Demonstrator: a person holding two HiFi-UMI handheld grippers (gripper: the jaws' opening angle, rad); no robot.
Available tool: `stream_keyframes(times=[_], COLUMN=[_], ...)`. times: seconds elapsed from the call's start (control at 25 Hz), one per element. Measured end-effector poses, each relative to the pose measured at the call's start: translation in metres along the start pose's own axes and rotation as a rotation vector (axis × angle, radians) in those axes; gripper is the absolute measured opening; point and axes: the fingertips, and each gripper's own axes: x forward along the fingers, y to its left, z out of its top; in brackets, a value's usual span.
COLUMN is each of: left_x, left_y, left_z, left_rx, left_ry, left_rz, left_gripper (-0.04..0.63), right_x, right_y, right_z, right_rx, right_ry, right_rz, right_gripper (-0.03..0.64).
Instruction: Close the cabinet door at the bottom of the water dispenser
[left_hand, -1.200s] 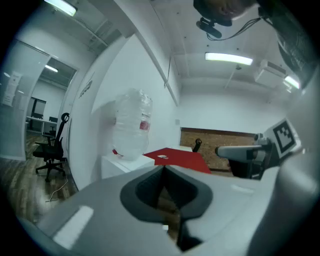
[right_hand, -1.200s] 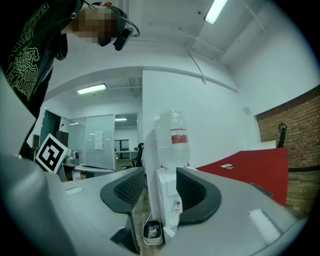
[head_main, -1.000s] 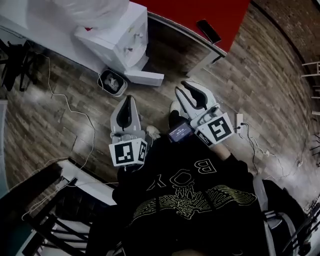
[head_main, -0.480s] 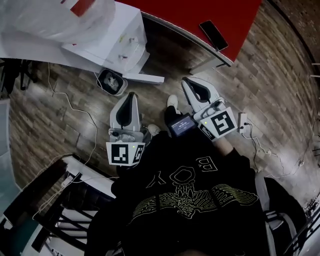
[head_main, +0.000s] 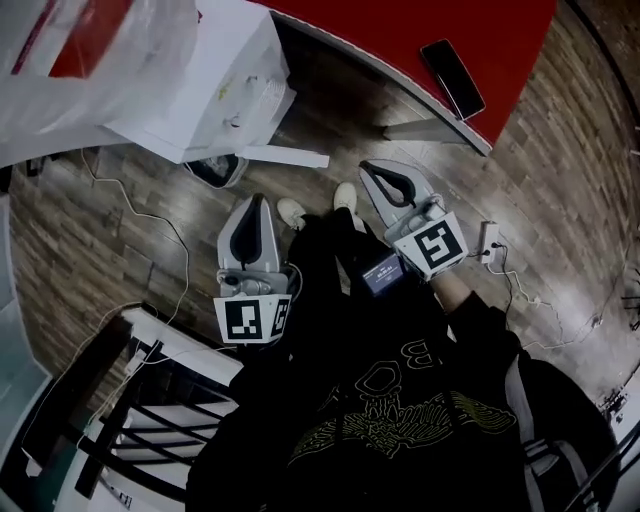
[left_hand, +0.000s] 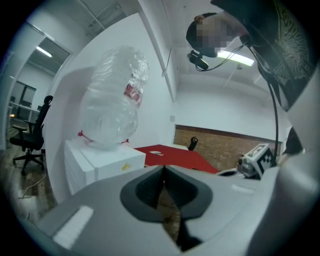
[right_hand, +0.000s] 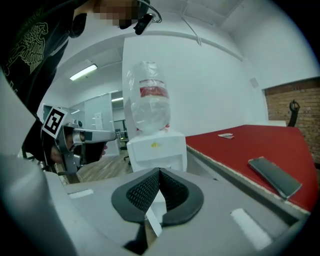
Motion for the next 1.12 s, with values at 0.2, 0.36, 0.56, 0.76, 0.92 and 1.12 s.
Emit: stream_keyframes(times=[0.2,0.36,0.56,0.76,0.92,1.12], left_x=[0.039,0.060,0.060,0.069,0.074,0.076], left_y=[0.031,0.058,0.099,0.107,0.106,0.107], left_z=[-0.087,-0.153,-0.211,-0.262,-0.294,-0.290], left_rx=[-0.031,0.002,-0.014,0.033,0.078,0.071], left_ry=[0.086,0.153,0.200,0.281,0.355,0.350], left_rz=[0.043,0.059,0.149,0.125,0.107,0.088], left_gripper=[0.008,0.008,0.008,0.008,0.008,0.008], right_x=[0.050,0.098,0.132,0.144,0.143,0.152], right_y=[-0.006,0.000,0.012,0.016,0.015,0.011], right_z=[-0.099,-0.179,-0.273,-0.353,-0.405,-0.431], right_rx=[0.043,0.001,-0.028,-0.079,-0.197,-0.225], right_ry=[0.167,0.266,0.403,0.568,0.742,0.844], right_rz=[0.038,0.077,0.151,0.182,0.181,0.195], right_gripper=[0.000,0.000,0.031,0.160,0.173,0.192])
